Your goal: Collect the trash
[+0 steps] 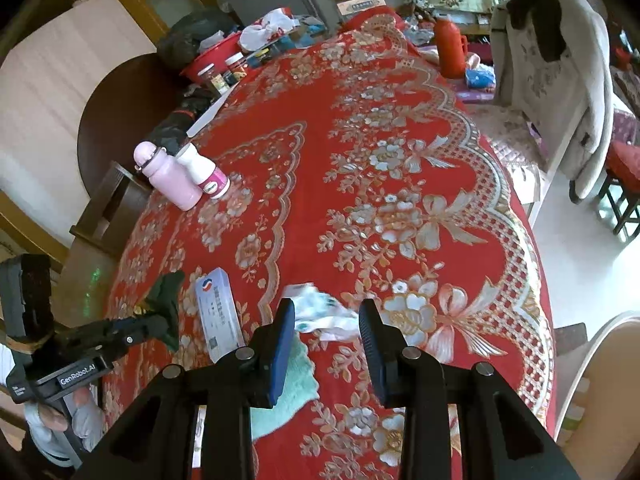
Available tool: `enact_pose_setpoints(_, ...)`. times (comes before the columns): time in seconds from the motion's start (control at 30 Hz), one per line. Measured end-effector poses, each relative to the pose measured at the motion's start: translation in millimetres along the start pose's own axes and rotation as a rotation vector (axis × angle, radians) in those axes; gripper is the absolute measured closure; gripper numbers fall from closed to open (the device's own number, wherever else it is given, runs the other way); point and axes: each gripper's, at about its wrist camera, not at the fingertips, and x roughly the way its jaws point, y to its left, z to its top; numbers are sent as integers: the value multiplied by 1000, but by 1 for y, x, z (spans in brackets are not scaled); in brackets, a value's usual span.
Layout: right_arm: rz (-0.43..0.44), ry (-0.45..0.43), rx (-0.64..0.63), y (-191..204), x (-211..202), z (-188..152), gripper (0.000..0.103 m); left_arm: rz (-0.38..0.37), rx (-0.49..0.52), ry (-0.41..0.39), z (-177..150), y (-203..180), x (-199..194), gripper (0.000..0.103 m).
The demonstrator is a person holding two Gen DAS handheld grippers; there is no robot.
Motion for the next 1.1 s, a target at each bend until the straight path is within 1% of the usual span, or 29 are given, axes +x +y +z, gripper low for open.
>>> enact_pose_setpoints(0.07,-9,23,18,-6,5,-2,58,-2,2,1,-2,-6,0,91)
enact_pose_setpoints(0.1,-4,32,24,-8,7,-3,48,-2,1,1,-3,-8,0,91)
enact_pose_setpoints(0.13,2,41,32,-9,11,-5,47,-2,-1,2,-4,-9,1,91)
enact_pose_setpoints(0.27,24,83,48,-6,29,-10,46,6,-1,6,-9,-11,0,91)
enact_pose_setpoints(0.4,16,136,48,-2,60,-15,46,14,-10,5,-13,-6,-3,91)
enact_pose_setpoints(0.47,13,140,62,-3,70,-16,46,17,-13,2,-13,-4,-5,91)
enact_pose_setpoints(0.5,9,141,69,-4,74,-17,49,19,-14,0,-14,-3,-6,91)
enact_pose_setpoints(0.53,15,135,72,-3,75,-17,61,19,-15,-2,-14,-2,-7,91)
enact_pose_setpoints(0.6,19,124,67,-2,75,-17,69,20,-18,-4,-15,-1,-8,91)
enact_pose_setpoints(0.63,22,119,62,-1,75,-16,78,19,-19,-5,-16,0,-9,91)
enact_pose_setpoints(0.73,24,95,29,5,67,-15,89,18,-22,-6,-16,0,-9,91)
enact_pose_setpoints(0.83,30,61,-1,11,55,-13,92,17,-23,-9,-15,-1,-9,91)
enact_pose_setpoints(0.97,31,32,-27,14,39,-11,93,11,-11,-17,-11,-9,-10,91)
enact_pose_setpoints(1.07,19,34,-25,11,36,-8,93,5,0,-20,-10,-15,-9,91)
enact_pose_setpoints(1.1,5,38,-20,9,37,-8,89,5,4,-19,-11,-17,-8,91)
